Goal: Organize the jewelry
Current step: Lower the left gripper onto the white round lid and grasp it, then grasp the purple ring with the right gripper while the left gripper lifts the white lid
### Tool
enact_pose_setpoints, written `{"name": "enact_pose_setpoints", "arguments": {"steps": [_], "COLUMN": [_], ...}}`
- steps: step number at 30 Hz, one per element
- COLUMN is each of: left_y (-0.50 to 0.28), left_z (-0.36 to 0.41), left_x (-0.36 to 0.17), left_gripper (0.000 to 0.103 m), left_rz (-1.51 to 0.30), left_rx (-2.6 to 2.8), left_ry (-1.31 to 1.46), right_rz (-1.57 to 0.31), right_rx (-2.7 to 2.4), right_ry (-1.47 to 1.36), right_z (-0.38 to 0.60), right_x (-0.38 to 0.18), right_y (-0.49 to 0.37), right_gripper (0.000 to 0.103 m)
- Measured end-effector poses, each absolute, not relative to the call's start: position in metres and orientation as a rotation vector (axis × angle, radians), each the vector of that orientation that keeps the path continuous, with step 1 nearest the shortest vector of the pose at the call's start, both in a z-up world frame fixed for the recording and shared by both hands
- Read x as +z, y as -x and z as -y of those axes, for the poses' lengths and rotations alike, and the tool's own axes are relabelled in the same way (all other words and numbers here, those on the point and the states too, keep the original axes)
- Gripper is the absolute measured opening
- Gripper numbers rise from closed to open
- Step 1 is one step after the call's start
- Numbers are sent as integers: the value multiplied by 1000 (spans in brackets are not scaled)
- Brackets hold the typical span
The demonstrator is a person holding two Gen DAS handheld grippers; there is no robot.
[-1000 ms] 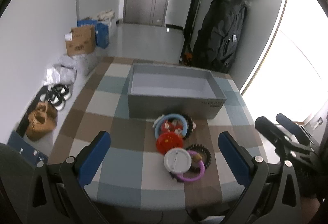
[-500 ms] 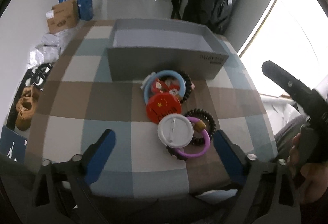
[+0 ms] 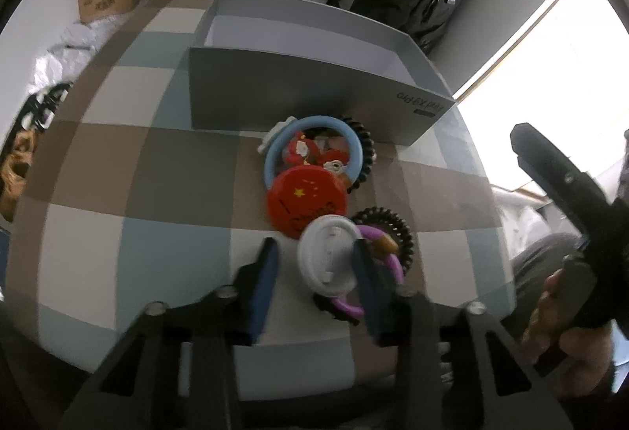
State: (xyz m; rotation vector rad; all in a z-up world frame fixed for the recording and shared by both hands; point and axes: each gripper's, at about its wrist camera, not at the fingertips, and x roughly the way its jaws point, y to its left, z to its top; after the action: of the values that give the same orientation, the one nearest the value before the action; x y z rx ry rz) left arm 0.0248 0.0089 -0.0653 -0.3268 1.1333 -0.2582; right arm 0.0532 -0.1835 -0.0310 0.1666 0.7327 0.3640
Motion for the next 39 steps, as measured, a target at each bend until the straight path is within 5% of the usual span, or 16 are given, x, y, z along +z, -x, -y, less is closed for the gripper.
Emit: {"name": "enact_pose_setpoints", "arguments": {"steps": [7, 25, 31, 39], "left_y": [-21, -22, -19, -11], "left_z": [-15, -35, -55, -66], "left_x": [-52, -13, -8, -2], "left_gripper": [3, 3, 3, 3], "left_rz": [-1085, -897, -859, -829], "left_rx": [-277, -308, -294, -316], "left_ry": [354, 409, 443, 487], "right_rz": [-741, -921, -916, -964], "right_rx": [364, 626, 701, 659], "right_ry": [-175, -164, 51, 196], "right_z": [183, 146, 103, 77], "right_x": [-33, -48, -55, -78], "right_y": [-55, -37, -13, -13], "right_gripper": [103, 103, 93, 66]}}
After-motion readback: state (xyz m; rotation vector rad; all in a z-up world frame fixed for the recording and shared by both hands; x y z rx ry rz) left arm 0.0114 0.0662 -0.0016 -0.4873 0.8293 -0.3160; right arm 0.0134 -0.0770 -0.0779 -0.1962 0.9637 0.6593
